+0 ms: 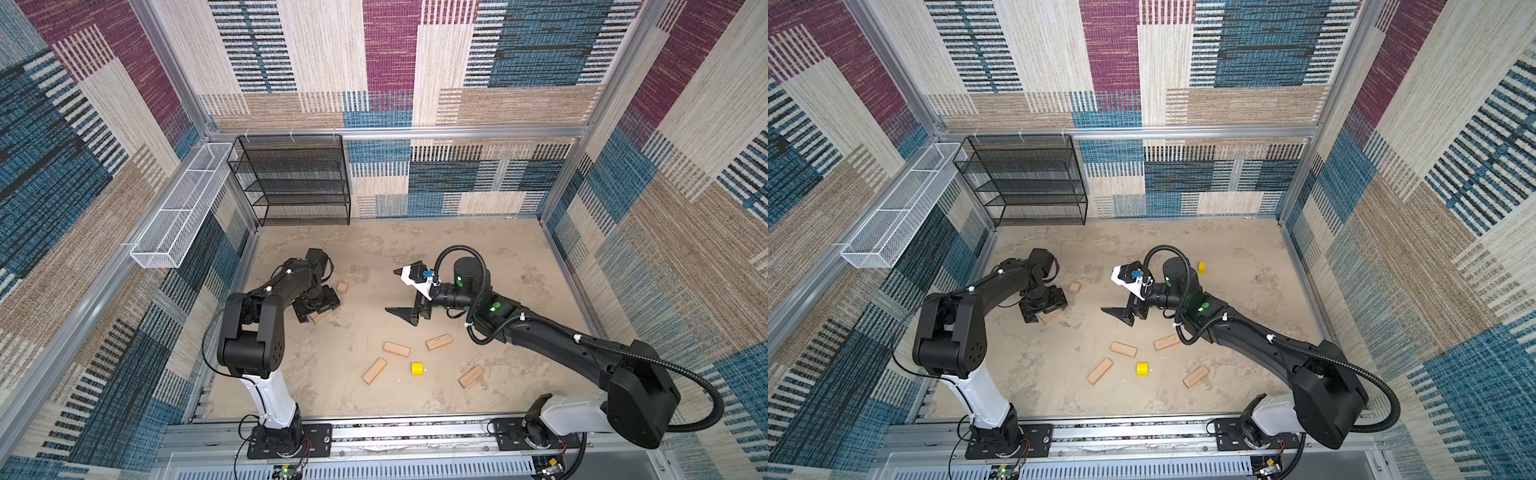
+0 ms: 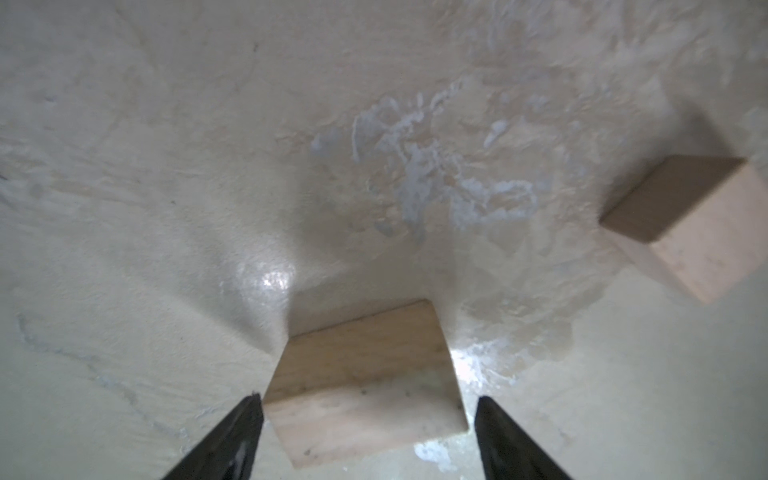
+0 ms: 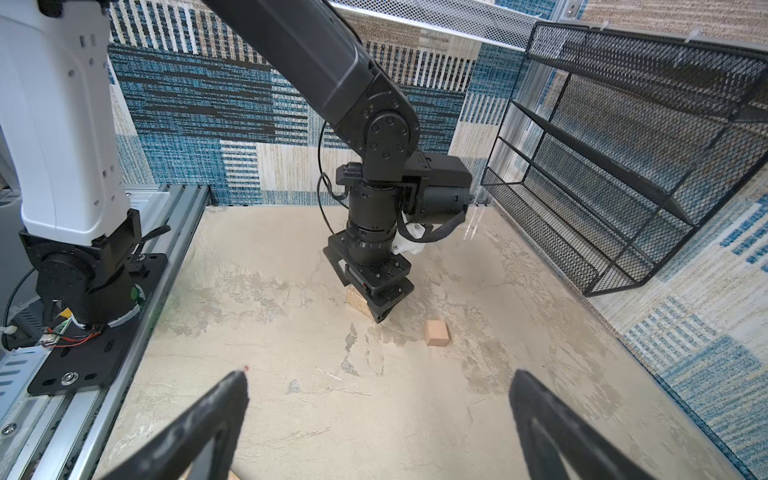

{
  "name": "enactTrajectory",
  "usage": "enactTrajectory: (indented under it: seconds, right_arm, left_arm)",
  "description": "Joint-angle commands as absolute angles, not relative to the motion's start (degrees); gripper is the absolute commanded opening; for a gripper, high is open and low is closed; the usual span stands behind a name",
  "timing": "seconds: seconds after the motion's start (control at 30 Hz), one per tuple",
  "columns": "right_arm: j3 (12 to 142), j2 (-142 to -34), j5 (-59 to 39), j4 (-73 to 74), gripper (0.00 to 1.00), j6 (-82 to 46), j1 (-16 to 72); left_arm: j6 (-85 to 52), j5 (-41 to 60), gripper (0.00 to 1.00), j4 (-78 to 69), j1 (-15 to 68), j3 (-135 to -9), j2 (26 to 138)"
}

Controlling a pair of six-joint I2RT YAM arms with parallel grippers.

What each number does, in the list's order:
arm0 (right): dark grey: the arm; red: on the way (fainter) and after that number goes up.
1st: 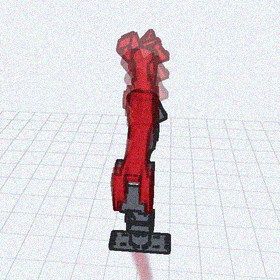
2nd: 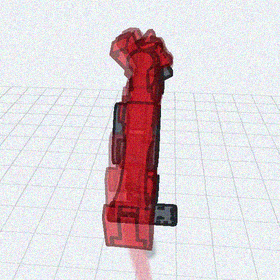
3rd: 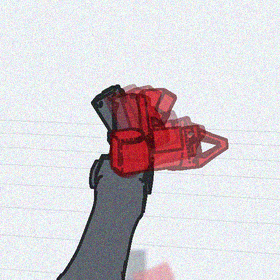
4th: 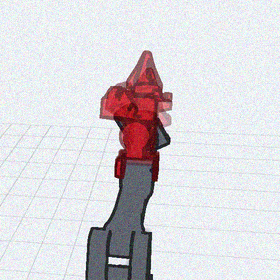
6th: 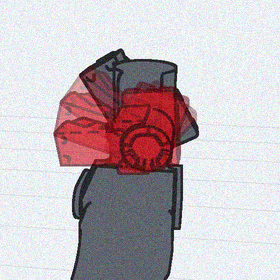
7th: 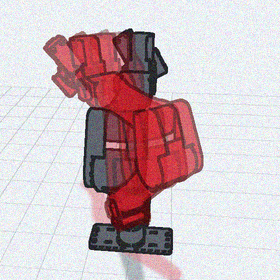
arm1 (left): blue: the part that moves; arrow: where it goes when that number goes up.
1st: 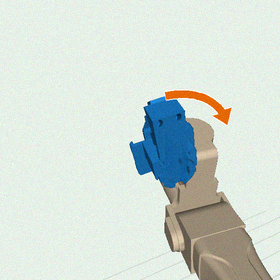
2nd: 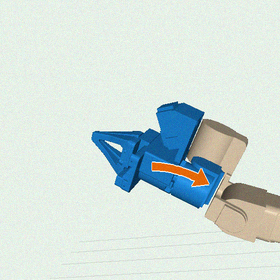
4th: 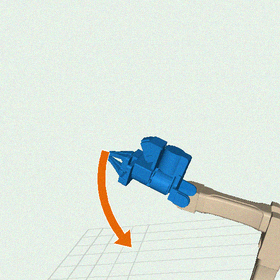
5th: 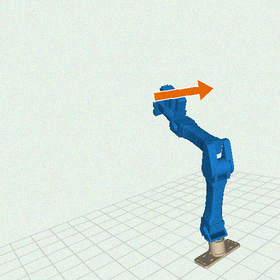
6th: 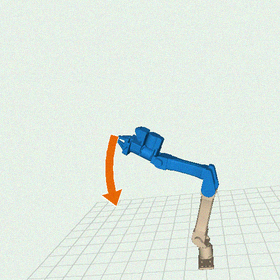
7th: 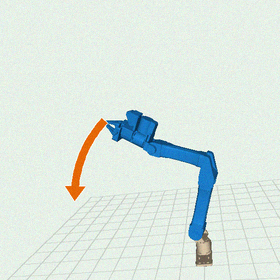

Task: Build the wood block tower
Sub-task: 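Lower the left gripper and close it on the light wooden block, then lift the wooden block and carry it toward the lime-green block with the left gripper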

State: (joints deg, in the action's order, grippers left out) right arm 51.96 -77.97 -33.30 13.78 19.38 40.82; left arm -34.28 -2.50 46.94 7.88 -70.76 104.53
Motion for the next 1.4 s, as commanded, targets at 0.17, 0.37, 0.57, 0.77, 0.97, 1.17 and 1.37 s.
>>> enactTrajectory:
  seconds: [0.17,0.37,0.57,0.77,0.97,1.17,1.37]
  right_arm:
    - [51.6,-77.7,-32.5,15.2,1.0,20.3,41.2]
    - [51.6,-77.6,-32.3,15.1,1.0,20.6,41.3]
    - [51.5,-77.6,-32.3,15.1,1.0,20.7,41.4]
    - [51.5,-77.8,-32.4,15.0,1.0,20.9,41.5]
    - [51.5,-77.9,-32.8,15.0,1.0,20.9,41.5]
    - [51.5,-77.9,-32.9,14.9,1.0,21.1,41.5]
    - [51.4,-77.7,-32.9,14.9,1.0,21.3,41.6]
  left_arm:
    - [-32.9,-1.0,0.86,47.1,7.8,-72.1,105.9]
    - [-31.3,-1.6,0.77,47.2,7.8,-73.8,106.8]
    - [-28.9,-0.8,0.73,47.1,7.8,-75.1,108.4]
    - [-28.4,-1.7,0.72,47.1,7.8,-74.1,107.5]
    - [-28.2,-3.1,0.76,47.5,7.8,-73.2,106.5]
    - [-28.7,-2.7,0.73,47.6,7.9,-72.9,105.8]
    - [-28.6,-1.8,0.64,47.5,8.0,-73.0,105.7]
